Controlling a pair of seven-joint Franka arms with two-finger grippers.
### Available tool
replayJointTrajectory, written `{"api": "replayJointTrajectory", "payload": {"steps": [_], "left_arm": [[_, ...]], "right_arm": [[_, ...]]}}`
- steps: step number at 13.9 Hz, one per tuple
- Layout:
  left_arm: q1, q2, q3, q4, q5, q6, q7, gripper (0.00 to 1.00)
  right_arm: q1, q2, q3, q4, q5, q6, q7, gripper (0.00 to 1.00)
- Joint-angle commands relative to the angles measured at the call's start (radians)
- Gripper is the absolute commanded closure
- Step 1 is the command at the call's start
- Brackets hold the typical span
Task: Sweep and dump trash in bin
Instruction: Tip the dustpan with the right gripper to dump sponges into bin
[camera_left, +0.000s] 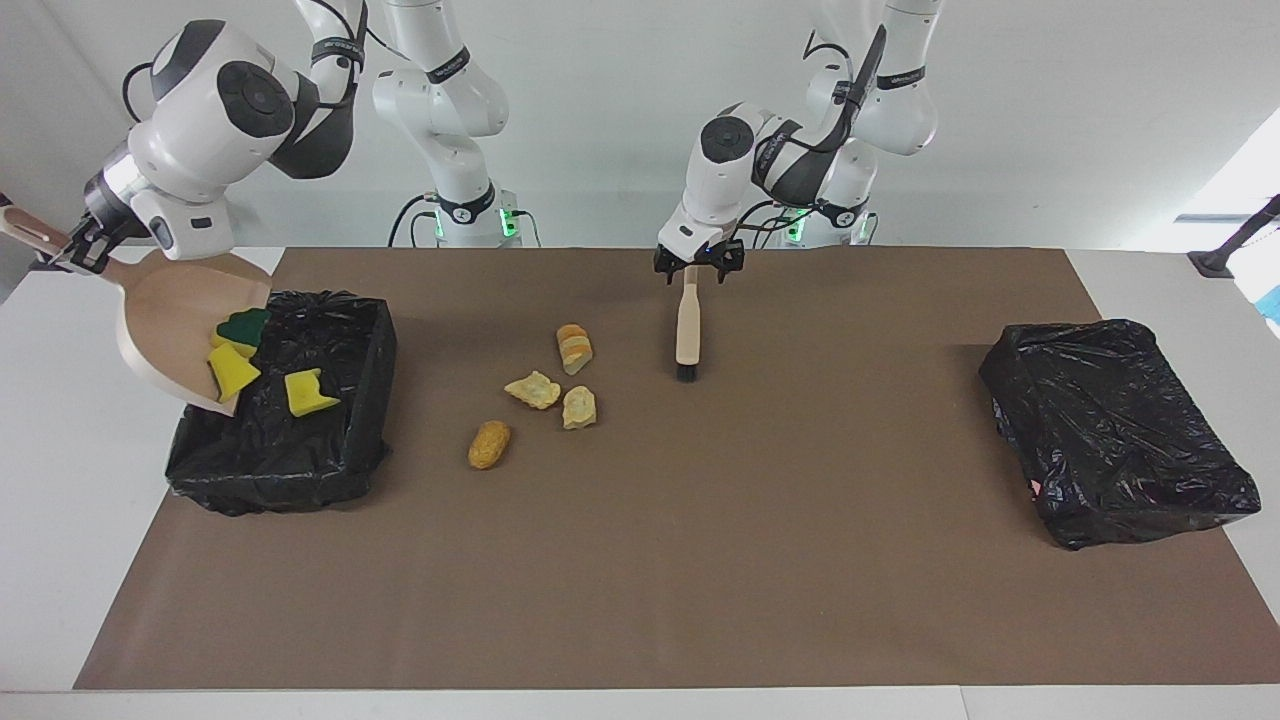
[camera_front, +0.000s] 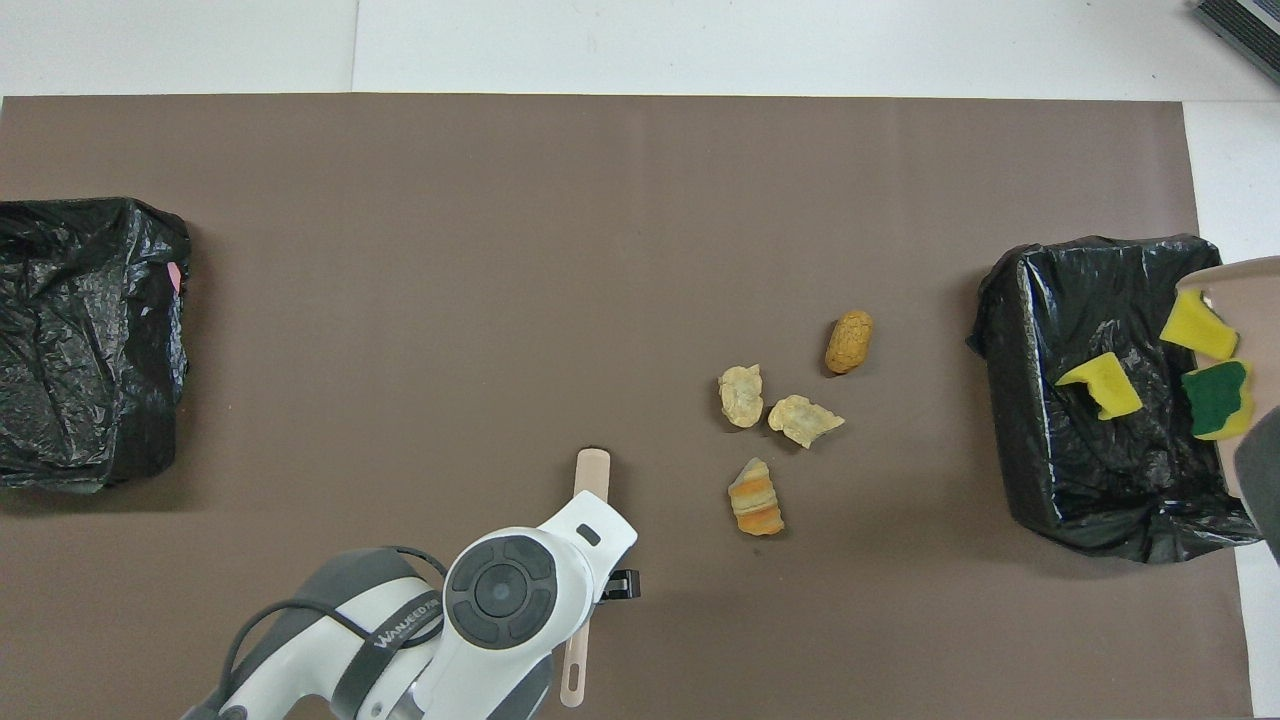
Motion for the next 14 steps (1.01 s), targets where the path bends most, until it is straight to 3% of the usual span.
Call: {"api": "replayJointTrajectory", "payload": {"steps": [1,4,9,14], "left_arm": [[0.111,-0.021,-0.001,0.095,0.038,-0.091,0.017,0.00],[0.255,-0.045,-0.002,0.145,0.063,-0.156,0.134,0.00],[0.490,-0.050,-0.001,0.148,0.066,-0.160,0.392,0.00],[0.700,-0.035,-0.002,0.169,0.102,-0.165,0.680,0.00]], "right_arm": [[-0.001,-0.031,0.005,-0.034,-0.048,-0.015,0.031,1.00],[-0.003,-0.033,0.005,-0.018,-0.019,-0.018,0.034,1.00],[-0.005,-0.023,0.004,0.008,0.311,-0.105,0.155,1.00],[0.011,-0.039,0.007,-0.014,0.665,-0.162,0.424,1.00]]}}
